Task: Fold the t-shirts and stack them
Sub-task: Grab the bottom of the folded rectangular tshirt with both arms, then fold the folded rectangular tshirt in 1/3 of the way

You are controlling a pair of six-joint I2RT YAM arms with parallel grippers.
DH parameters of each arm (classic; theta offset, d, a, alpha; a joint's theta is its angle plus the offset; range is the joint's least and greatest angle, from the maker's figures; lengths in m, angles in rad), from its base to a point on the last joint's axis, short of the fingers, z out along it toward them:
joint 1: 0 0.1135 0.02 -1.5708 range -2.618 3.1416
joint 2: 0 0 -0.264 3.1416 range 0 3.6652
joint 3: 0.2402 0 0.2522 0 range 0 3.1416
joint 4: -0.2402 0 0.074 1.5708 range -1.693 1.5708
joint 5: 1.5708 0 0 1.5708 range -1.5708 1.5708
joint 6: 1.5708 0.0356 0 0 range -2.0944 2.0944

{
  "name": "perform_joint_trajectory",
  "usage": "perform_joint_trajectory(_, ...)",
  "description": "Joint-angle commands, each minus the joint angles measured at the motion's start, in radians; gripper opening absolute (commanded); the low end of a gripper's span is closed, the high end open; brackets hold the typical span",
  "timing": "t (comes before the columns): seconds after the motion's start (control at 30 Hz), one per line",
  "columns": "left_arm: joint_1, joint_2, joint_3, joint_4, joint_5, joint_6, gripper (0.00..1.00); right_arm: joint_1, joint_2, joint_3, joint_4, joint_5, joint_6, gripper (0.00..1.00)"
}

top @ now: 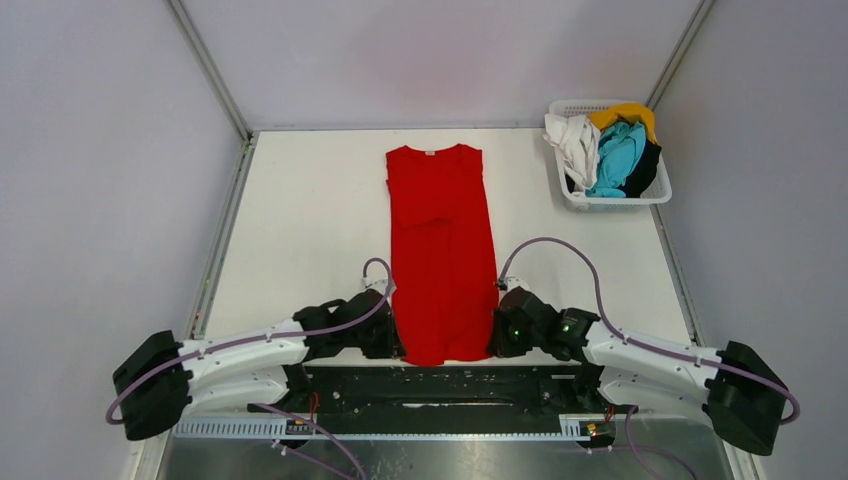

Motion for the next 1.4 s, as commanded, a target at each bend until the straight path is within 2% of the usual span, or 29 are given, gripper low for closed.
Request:
perform_joint_trajectory(0.0, -0.019, -0.129, 0.006, -0.002, 0.091, -0.006, 0.0, 0.04, -0.103, -0.007, -0.064, -0.12, 0.072, 0.04)
perform_joint_trajectory(0.17, 0.015, -0.125, 0.086, 0.024, 0.02, 0.055, 0.0, 0.04, -0.194, 0.027, -0.019, -0.012, 0.103, 0.04)
perform_joint_trajectory(0.27, 0.103, -0.045, 0.154, 0.075, -0.005, 0.099, 0.0, 0.029, -0.165, 0.089, -0.001, 0.125, 0.078, 0.04)
perform_joint_trajectory(0.33, 0.175, 0.03, 0.202, 0.112, 0.004, 0.119, 0.0, -0.01, -0.107, 0.14, 0.018, 0.164, 0.054, 0.04)
perform_joint_trajectory(0.47, 0.293, 0.149, 0.326, 0.12, 0.026, 0.18, 0.0, -0.148, 0.033, 0.249, 0.094, 0.089, 0.006, 0.04)
perform_joint_trajectory(0.67, 0.443, 0.325, 0.457, 0.149, 0.021, 0.229, 0.0, -0.287, 0.27, 0.433, 0.125, 0.077, -0.067, 0.08)
perform_joint_trajectory(0.93, 0.551, 0.616, 0.676, 0.159, 0.046, 0.28, 0.0, -0.414, 0.531, 0.646, 0.142, 0.021, -0.109, 0.1)
perform_joint_trajectory(1.17, 0.597, 0.735, 0.798, 0.118, -0.044, 0.308, 0.0, -0.491, 0.727, 0.781, 0.158, -0.042, -0.108, 0.19)
perform_joint_trajectory(1.2, 0.606, 0.75, 0.817, 0.111, -0.042, 0.31, 0.03, -0.503, 0.747, 0.795, 0.159, -0.038, -0.109, 0.21)
perform_joint_trajectory(1.23, 0.611, 0.765, 0.835, 0.105, -0.031, 0.313, 0.12, -0.51, 0.763, 0.809, 0.165, -0.026, -0.109, 0.23)
perform_joint_trajectory(1.3, 0.621, 0.794, 0.866, 0.109, -0.009, 0.325, 0.32, -0.525, 0.795, 0.841, 0.172, -0.016, -0.124, 0.41)
perform_joint_trajectory(1.37, 0.628, 0.817, 0.9, 0.103, 0.004, 0.342, 0.65, -0.538, 0.814, 0.876, 0.153, -0.007, -0.134, 0.58)
